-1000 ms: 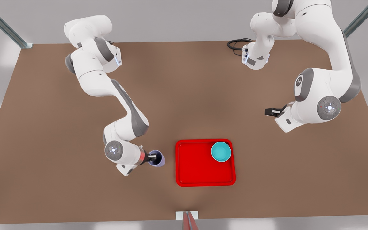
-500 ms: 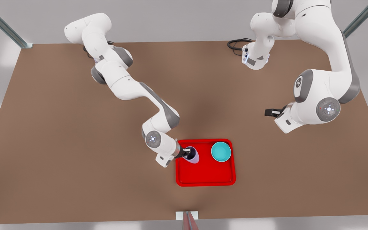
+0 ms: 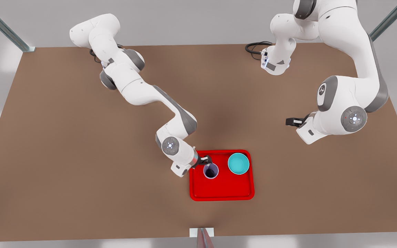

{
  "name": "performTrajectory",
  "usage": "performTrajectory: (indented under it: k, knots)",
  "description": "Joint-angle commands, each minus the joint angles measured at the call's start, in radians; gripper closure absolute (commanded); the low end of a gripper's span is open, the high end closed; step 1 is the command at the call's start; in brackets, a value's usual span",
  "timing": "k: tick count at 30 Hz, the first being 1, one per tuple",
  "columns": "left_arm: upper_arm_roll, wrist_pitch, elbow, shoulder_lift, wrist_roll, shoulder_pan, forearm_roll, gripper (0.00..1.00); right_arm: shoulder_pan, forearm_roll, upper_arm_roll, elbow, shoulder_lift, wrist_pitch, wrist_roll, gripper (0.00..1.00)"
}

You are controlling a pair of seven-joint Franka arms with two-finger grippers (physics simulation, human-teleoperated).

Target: Place the bowl on the tray with the left arm and the cup on the tray with the right arm

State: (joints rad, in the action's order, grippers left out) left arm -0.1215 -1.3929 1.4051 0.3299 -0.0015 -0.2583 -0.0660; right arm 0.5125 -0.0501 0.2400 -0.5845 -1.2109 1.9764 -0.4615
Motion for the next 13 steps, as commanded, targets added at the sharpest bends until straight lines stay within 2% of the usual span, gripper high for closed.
performTrajectory:
  k: [1, 2, 3, 4, 5, 6, 7, 8, 9, 10, 13]
  knots:
    - [-0.001, 0.0, 0.0, 0.0, 0.0, 0.001, 0.0, 0.0, -0.003, 0.001, -0.008, 0.0, 0.014, -0.022, 0.0, 0.0]
    - [-0.001, 0.0, 0.0, 0.0, 0.0, 0.001, 0.0, 0.0, -0.022, 0.001, -0.028, -0.005, 0.094, -0.154, -0.051, 0.0]
    - [-0.001, 0.002, -0.006, 0.0, 0.0, 0.001, 0.0, 0.0, -0.043, 0.006, -0.106, -0.018, 0.18, -0.287, -0.071, 0.0]
    - [-0.001, 0.003, -0.014, 0.0, -0.006, -0.001, 0.0, 0.0, -0.119, 0.006, -0.154, -0.128, 0.33, -0.366, -0.072, 0.0]
    - [0.0, 0.003, -0.046, 0.003, -0.009, -0.001, 0.005, 0.0, -0.309, 0.009, -0.13, -0.497, 0.644, -0.361, -0.063, 0.0]
    - [0.0, 0.015, -0.07, 0.003, -0.009, -0.001, 0.009, 0.0, -0.414, 0.07, -0.107, -0.82, 0.903, -0.314, -0.049, 0.0]
    - [-0.001, 0.018, -0.077, 0.003, -0.011, -0.001, 0.011, 0.0, -0.457, 0.07, -0.117, -1.076, 1.087, -0.213, -0.013, 0.0]
    - [-0.001, 0.02, -0.077, 0.005, -0.011, 0.001, 0.022, 0.0, -0.509, 0.07, -0.157, -1.158, 1.107, -0.203, 0.191, 0.0]
    - [-0.021, 0.02, -0.077, 0.012, -0.009, 0.001, 0.019, 0.0, -0.512, 0.07, -0.182, -0.96, 0.978, -0.362, 0.239, 0.0]
    - [-0.023, 0.018, -0.077, 0.02, -0.009, 0.001, 0.018, 0.0, -0.514, 0.07, -0.182, -0.856, 0.914, -0.421, 0.239, 0.0]
    - [-0.023, 0.009, -0.077, 0.043, -0.009, 0.001, 0.02, 0.0, -0.528, 0.064, -0.18, -0.848, 0.906, -0.418, 0.288, 0.0]
